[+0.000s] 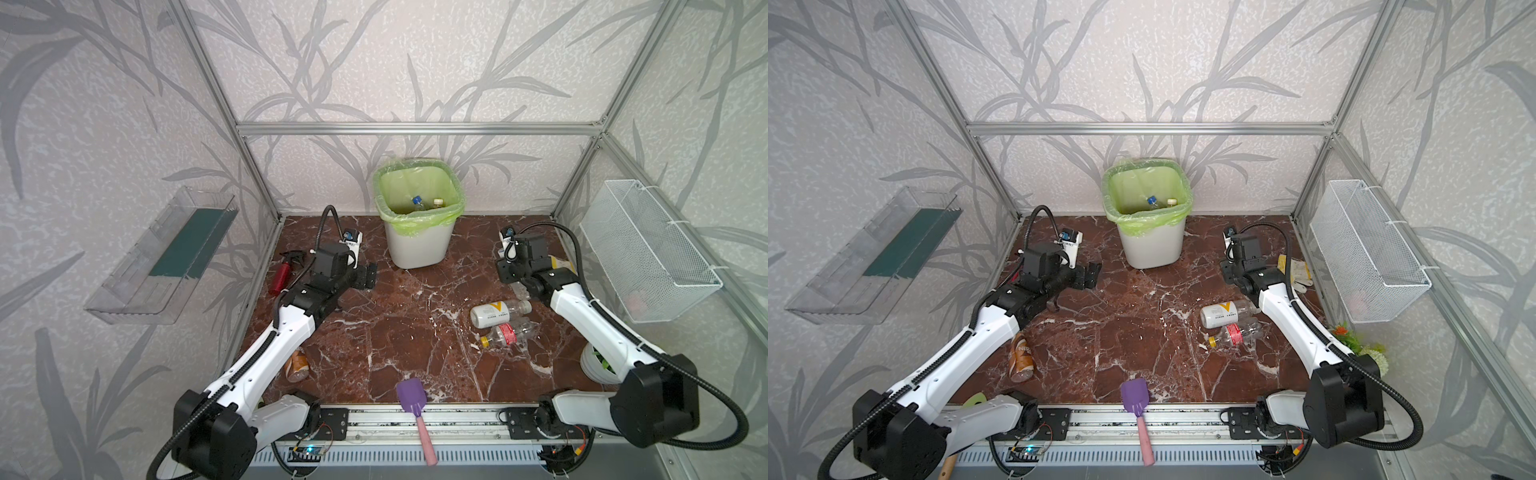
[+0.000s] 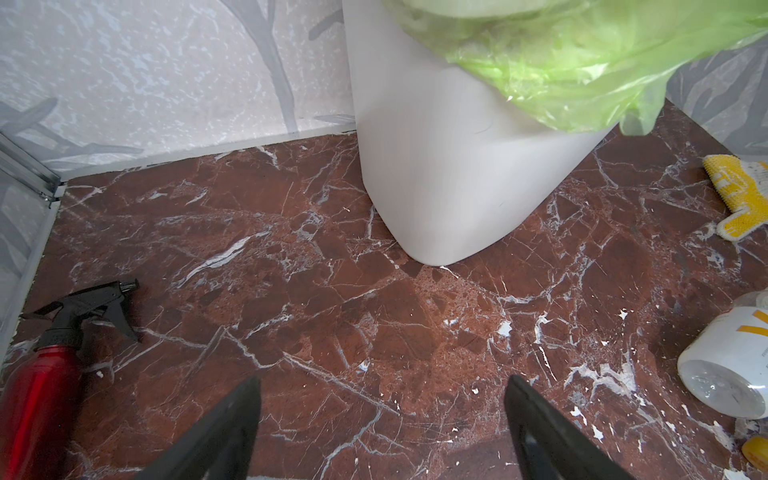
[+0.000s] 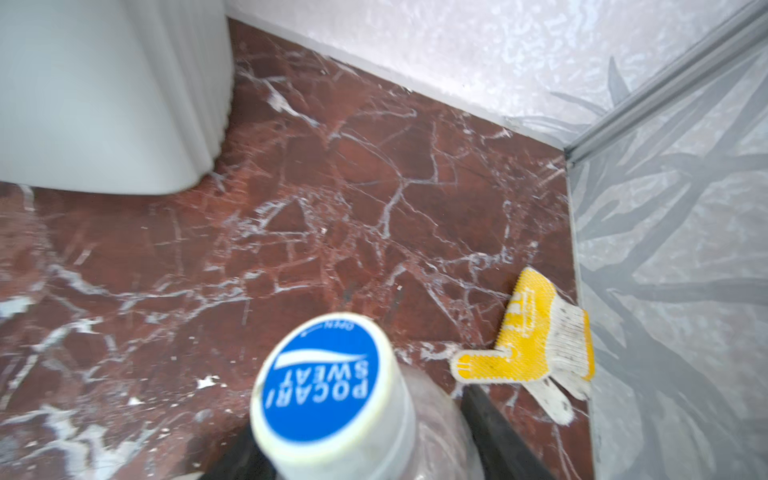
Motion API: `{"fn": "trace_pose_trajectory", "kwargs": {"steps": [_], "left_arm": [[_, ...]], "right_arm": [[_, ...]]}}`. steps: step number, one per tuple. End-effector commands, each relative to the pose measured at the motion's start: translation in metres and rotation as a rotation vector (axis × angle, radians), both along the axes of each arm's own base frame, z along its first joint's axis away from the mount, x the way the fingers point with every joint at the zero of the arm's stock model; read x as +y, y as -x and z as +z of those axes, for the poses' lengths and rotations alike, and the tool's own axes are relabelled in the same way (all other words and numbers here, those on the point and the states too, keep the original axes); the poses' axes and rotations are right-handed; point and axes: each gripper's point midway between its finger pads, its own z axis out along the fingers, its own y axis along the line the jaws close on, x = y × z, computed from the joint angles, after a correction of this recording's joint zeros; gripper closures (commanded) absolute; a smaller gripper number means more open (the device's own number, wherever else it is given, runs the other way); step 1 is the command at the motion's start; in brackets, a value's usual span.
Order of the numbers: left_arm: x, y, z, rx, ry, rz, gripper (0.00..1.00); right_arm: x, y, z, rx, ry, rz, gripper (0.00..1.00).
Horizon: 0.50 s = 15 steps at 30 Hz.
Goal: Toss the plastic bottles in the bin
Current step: 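Lift the Pocari Sweat bottle with the right gripper and release it over the bin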
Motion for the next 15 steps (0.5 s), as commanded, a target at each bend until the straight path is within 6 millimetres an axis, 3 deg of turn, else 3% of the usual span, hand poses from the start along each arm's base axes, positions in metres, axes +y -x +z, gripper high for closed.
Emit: {"fn": "trace_pose_trajectory", "kwargs": {"steps": [1,11,15], "left_arm": [[0.002,0.001,0.012,-0.033,0.009,0.003,0.09],[0.003,0.002,0.015,-0.045,0.022,0.009,0.10],[0.003,0.002,0.018,-0.054,0.026,0.010,0.10]], "right_arm": [[0.014,-0.008,0.064,-0.264,-0.146,0.025,0.42],[0.013,0.056,0.151,-0.601,-0.272,0.115,0.42],[0.007,0.083,0.170,-0.689,-0.275,0.137,0.42]]}}
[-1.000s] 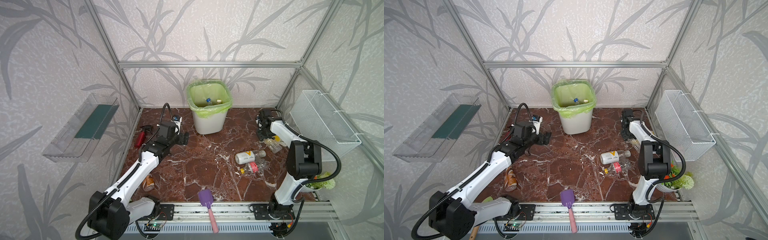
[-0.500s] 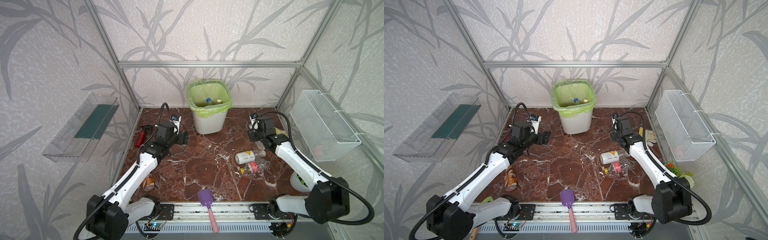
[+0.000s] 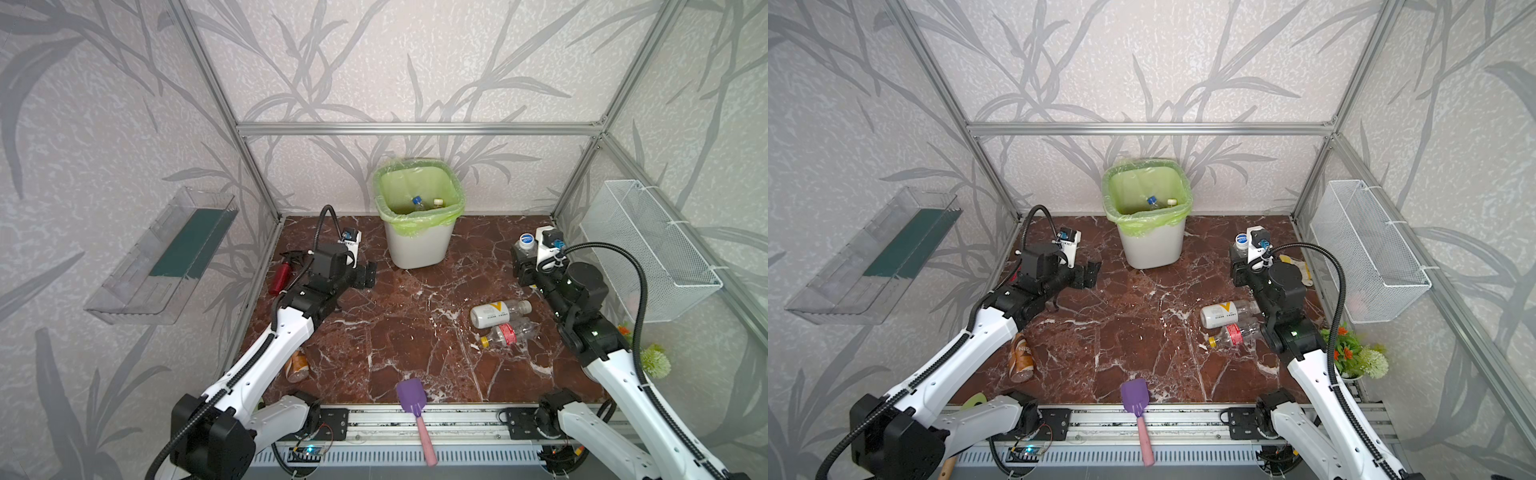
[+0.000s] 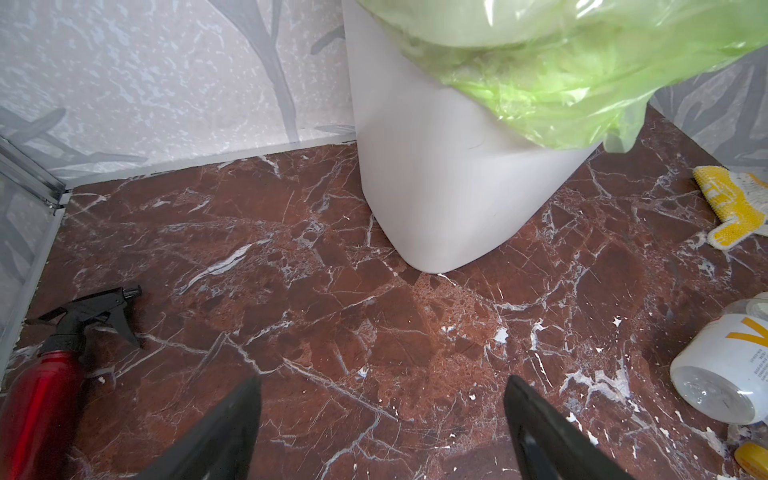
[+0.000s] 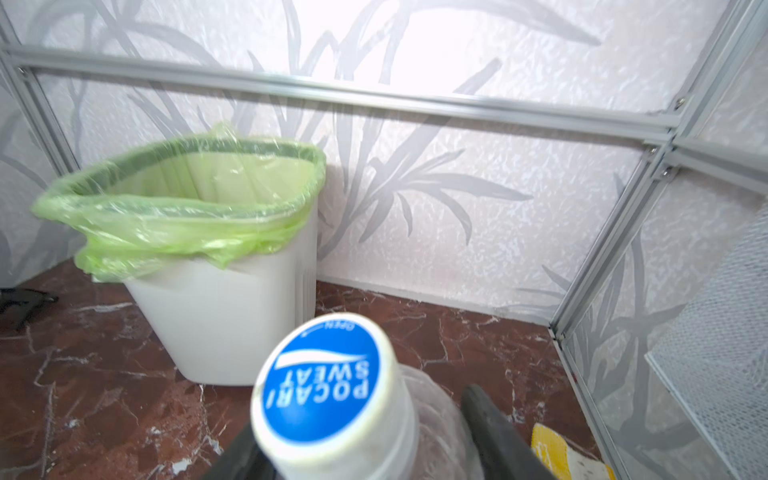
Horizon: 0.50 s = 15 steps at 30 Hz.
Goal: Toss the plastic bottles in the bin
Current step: 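Lift the Pocari Sweat bottle with the right gripper and release it over the bin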
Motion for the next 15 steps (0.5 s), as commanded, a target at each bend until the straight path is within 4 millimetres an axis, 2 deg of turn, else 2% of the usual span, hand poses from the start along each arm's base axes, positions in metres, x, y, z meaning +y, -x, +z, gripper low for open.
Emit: {"fn": "trace_pose_trajectory", "kwargs": {"steps": [1,4,8,11,13,15], "left_arm": [[0.003,0.001,0.012,-0.036,0.015,0.010,0.10],[0.005,0.003,0.014,-0.045,0.012,0.015,0.10],[0.007,0.003,0.015,-0.053,0.010,0.023,0.10],[0.007,0.003,0.015,-0.050,0.013,0.023,0.10],[0.007,0.002,0.014,-0.050,0.012,0.027,0.10],[0.007,0.002,0.016,-0.055,0.013,0.028,0.10]], "right_arm": [[-0.001,0.017,0.020,-0.091,-0.004,0.016,0.42],[-0.008,0.033,0.026,-0.127,0.009,0.000,0.42],[-0.008,0.053,0.039,-0.184,-0.006,0.032,0.42],[-0.002,0.059,0.043,-0.190,-0.013,0.074,0.42],[0.004,0.060,0.057,-0.233,-0.041,0.116,0.42],[0.016,0.050,0.078,-0.240,-0.066,0.165,0.43]]}}
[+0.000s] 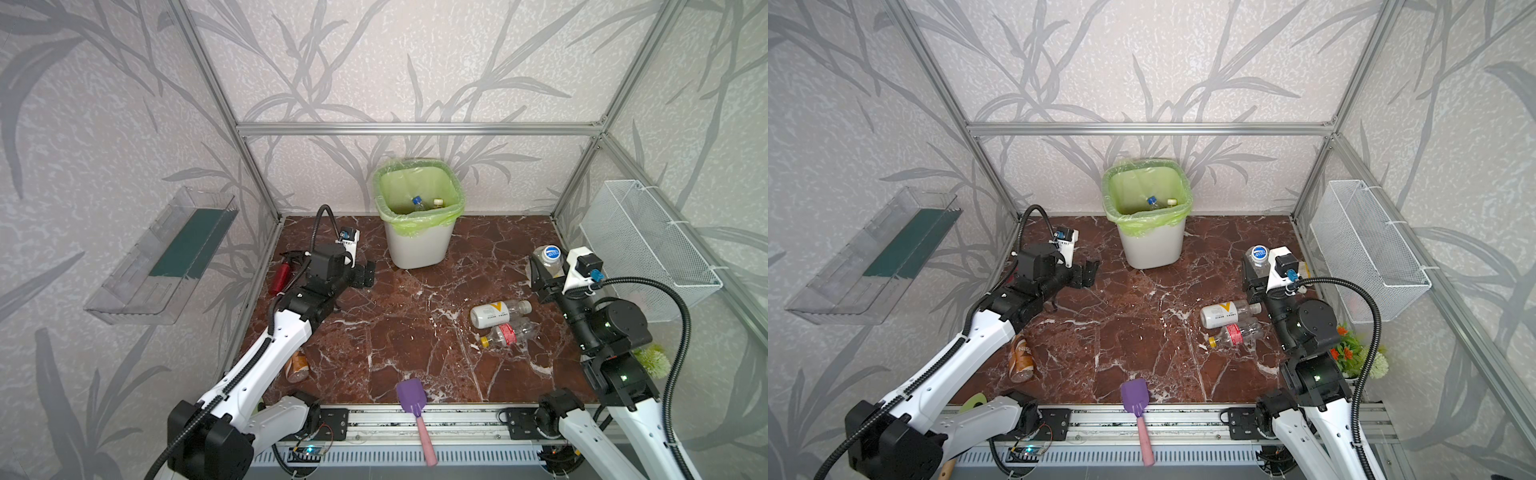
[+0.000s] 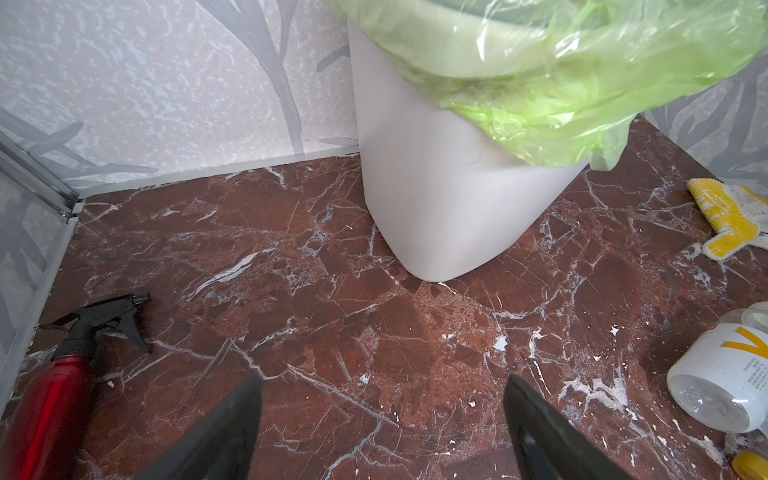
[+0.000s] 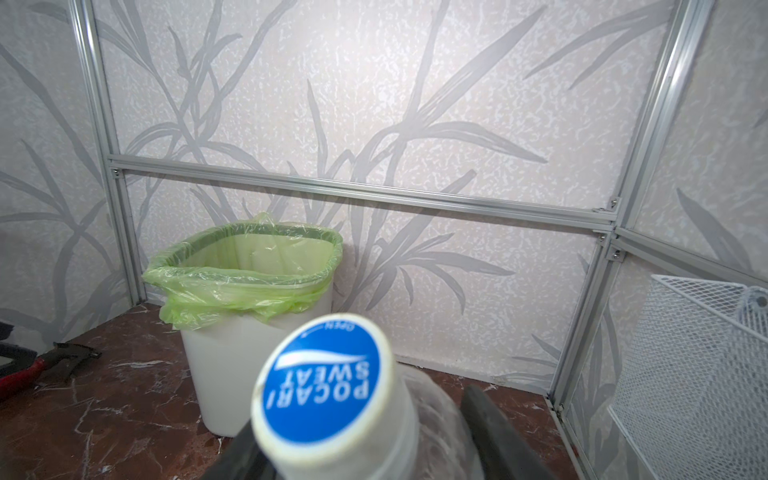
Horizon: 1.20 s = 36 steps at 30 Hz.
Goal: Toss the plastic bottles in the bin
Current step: 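Lift the Pocari Sweat bottle with the right gripper and release it over the bin, then withdraw the right arm from the bin toward the remaining bottles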
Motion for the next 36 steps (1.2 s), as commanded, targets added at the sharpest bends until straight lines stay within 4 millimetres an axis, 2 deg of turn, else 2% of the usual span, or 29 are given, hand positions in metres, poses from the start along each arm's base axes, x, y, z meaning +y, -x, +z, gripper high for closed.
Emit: {"fn": "trace_pose_trajectory", "kwargs": {"steps": [1,4,7,8,10,12,14,17,20,23,26,32,36], "left_arm": [[0.005,0.001,0.006,-0.026,0.006,0.021,0.10],[0.005,0.001,0.008,-0.032,0.009,0.021,0.10],[0.006,0.002,0.011,-0.041,0.008,0.023,0.10],[0.007,0.002,0.013,-0.045,0.007,0.025,0.10],[0.009,0.004,0.016,-0.055,0.005,0.031,0.10],[0.011,0.006,0.018,-0.062,0.006,0.034,0.10],[0.010,0.007,0.019,-0.063,0.008,0.031,0.10],[0.009,0.007,0.018,-0.060,0.010,0.027,0.10],[0.006,0.005,0.018,-0.052,0.018,0.017,0.10],[0.005,0.006,0.018,-0.050,0.023,0.013,0.10],[0.007,0.008,0.019,-0.054,0.019,0.014,0.10],[0.001,0.007,0.014,-0.032,0.030,-0.011,0.10],[-0.011,0.005,0.005,0.007,0.028,-0.070,0.10]], "right_arm": [[0.024,-0.009,0.049,-0.063,-0.043,0.125,0.43],[0.073,-0.053,0.083,-0.048,-0.055,0.271,0.45],[0.150,-0.102,0.117,-0.038,0.021,0.404,0.44],[0.168,-0.119,0.117,-0.001,0.032,0.431,0.41],[0.189,-0.159,0.115,0.101,0.016,0.455,0.29],[0.190,-0.184,0.109,0.161,-0.010,0.441,0.15],[0.176,-0.197,0.100,0.221,-0.073,0.430,0.00],[0.150,-0.190,0.091,0.204,-0.099,0.371,0.01],[0.123,-0.169,0.093,0.195,-0.086,0.323,0.01],[0.099,-0.145,0.078,0.249,-0.027,0.264,0.01],[0.070,-0.128,0.031,0.405,0.071,0.171,0.01],[-0.008,-0.088,-0.087,0.795,0.151,-0.104,0.01],[-0.050,-0.062,-0.138,0.954,0.068,-0.270,0.00]]}}
